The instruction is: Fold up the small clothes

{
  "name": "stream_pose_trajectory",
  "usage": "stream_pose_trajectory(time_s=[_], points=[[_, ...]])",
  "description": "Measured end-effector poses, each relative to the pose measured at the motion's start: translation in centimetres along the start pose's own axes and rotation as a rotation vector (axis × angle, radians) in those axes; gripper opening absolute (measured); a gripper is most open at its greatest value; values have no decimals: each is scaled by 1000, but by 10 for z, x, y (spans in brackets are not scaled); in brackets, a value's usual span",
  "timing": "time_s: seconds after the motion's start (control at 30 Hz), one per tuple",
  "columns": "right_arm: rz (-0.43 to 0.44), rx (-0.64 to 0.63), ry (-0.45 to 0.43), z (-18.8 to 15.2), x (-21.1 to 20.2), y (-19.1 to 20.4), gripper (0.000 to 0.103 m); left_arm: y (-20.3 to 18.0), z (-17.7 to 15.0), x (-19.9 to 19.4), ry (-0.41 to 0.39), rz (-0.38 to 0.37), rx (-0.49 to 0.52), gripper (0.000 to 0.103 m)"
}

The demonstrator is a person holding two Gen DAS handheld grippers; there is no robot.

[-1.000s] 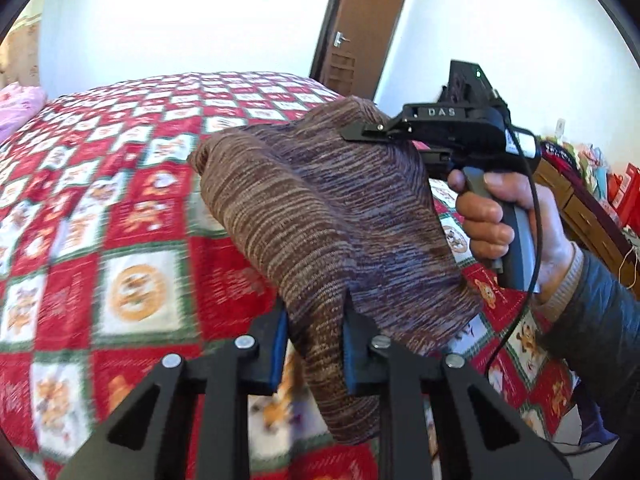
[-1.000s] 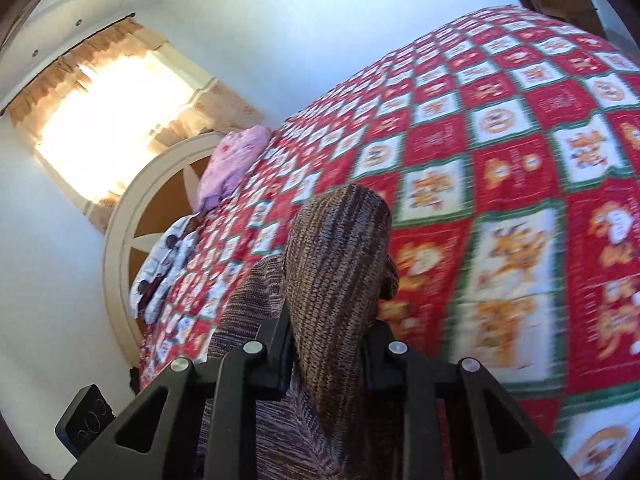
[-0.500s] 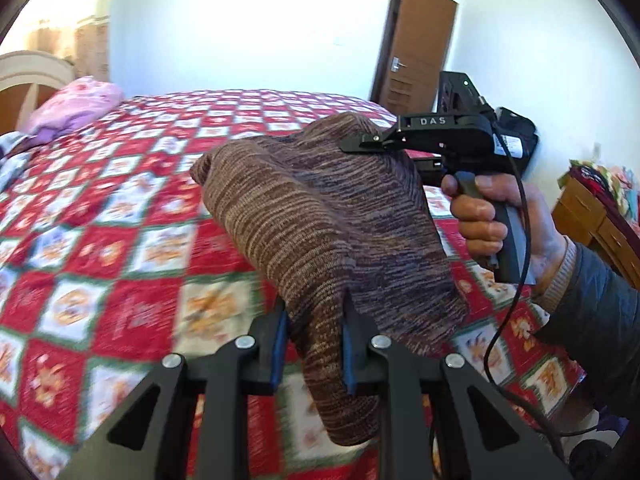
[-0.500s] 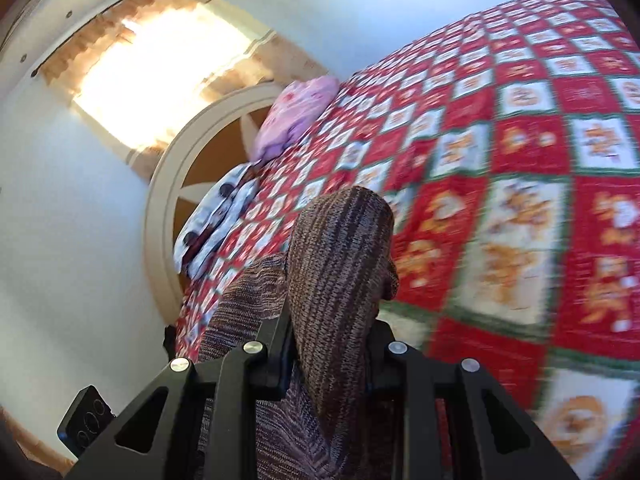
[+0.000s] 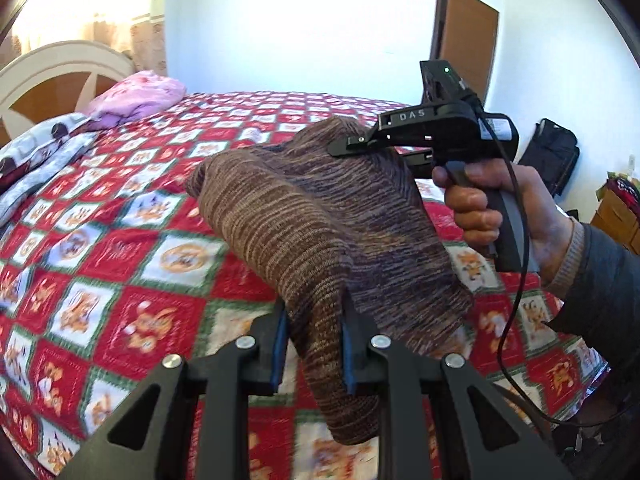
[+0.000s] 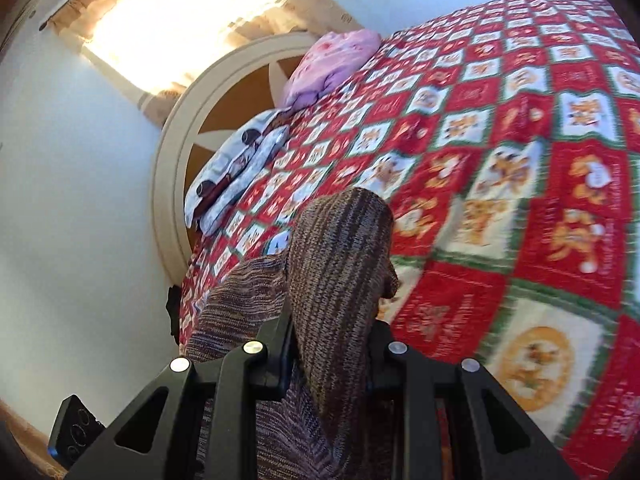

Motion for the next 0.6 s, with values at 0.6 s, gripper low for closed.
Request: stream_pose_trajectory(time_s=[0.6], points=[[-80,-17,120,-17,82,5,27,32,-40,7,65,26,-66,23]])
Point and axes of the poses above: each gripper's, at about its wrist camera, not at the fingertips, and x roughly the way its jaws point, y to its left, z to its top, the point moved 8 cm from there along x, roughly the way its jaws point, and after that the axes turned 6 degrees about x, right-handed, at the moved point
